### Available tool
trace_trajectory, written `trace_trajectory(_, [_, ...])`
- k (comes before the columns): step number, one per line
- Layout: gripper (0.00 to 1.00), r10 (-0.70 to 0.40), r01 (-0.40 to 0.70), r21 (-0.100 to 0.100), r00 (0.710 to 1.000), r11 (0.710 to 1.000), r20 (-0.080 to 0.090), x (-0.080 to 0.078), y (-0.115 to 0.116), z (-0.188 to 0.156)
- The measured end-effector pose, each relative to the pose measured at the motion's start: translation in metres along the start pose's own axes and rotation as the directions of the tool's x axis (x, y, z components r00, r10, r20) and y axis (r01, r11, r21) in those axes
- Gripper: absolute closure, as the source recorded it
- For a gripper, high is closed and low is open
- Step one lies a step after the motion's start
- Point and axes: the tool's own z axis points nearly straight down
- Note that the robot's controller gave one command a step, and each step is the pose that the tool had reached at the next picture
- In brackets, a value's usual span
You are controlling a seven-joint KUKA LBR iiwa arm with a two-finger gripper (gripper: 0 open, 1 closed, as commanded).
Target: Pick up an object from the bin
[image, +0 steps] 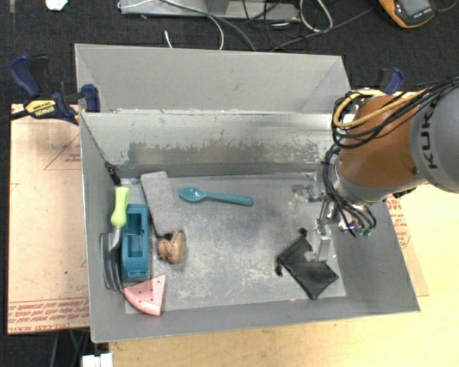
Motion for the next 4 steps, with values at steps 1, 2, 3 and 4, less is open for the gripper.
trace_trajectory(1, [0.00, 0.002, -0.002, -0.002, 1.000, 1.000, -0.004, 0.006, -0.020, 0.018])
trace_trajectory(2, [0.00, 0.265, -0.265, -0.001, 0.964, 0.964, -0.003, 0.011, -0.004, 0.022])
trace_trajectory(3, [0.00, 0.178, -0.178, -0.001, 0.984, 0.984, -0.004, 0.012, 0.015, 0.040])
trace_trajectory(4, [0.00, 0.063, -0.063, -0.002, 0.998, 0.998, 0.000, 0.030, 0.020, 0.041])
